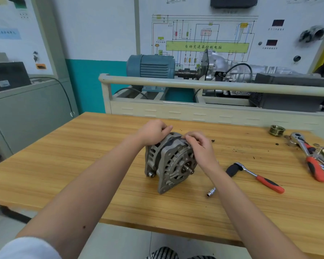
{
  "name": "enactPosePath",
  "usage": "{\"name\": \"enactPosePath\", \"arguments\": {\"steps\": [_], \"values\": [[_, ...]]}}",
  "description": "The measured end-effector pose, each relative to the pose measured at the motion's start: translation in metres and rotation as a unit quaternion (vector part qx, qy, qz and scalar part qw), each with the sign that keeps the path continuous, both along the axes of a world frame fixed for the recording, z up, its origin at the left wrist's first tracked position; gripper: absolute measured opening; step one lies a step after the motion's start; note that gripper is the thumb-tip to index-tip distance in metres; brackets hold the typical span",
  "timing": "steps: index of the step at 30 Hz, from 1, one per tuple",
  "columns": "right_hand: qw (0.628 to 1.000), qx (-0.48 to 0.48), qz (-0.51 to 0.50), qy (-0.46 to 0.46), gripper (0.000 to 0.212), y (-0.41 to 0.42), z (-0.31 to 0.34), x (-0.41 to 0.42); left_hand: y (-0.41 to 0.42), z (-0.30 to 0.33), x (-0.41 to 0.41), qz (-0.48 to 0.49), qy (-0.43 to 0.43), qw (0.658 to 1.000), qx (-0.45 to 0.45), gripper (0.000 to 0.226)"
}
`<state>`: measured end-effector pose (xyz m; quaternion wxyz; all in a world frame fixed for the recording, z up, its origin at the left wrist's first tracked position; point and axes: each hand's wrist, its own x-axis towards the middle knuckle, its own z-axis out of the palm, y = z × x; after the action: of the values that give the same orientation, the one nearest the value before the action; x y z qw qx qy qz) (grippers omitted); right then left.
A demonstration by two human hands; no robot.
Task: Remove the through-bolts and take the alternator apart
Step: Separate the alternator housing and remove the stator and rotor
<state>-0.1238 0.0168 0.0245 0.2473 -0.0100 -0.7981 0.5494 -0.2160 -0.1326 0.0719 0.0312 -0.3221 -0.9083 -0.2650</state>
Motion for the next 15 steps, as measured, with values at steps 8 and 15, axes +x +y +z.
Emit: {"name": "enactPosePath", "arguments": {"steps": [8, 15], "values": [[0.984, 0.116, 0.128, 0.031, 0.021, -0.031, 0.027, -0.001, -0.004, 0.000, -0.016, -0.016, -0.022, 0.999, 0.044, 0.046], [0.931, 0.335, 0.141, 0.042, 0.030, -0.043, 0.022, -0.008, 0.003, -0.016, -0.017, 0.195, 0.113, 0.973, 0.051, 0.048]]}}
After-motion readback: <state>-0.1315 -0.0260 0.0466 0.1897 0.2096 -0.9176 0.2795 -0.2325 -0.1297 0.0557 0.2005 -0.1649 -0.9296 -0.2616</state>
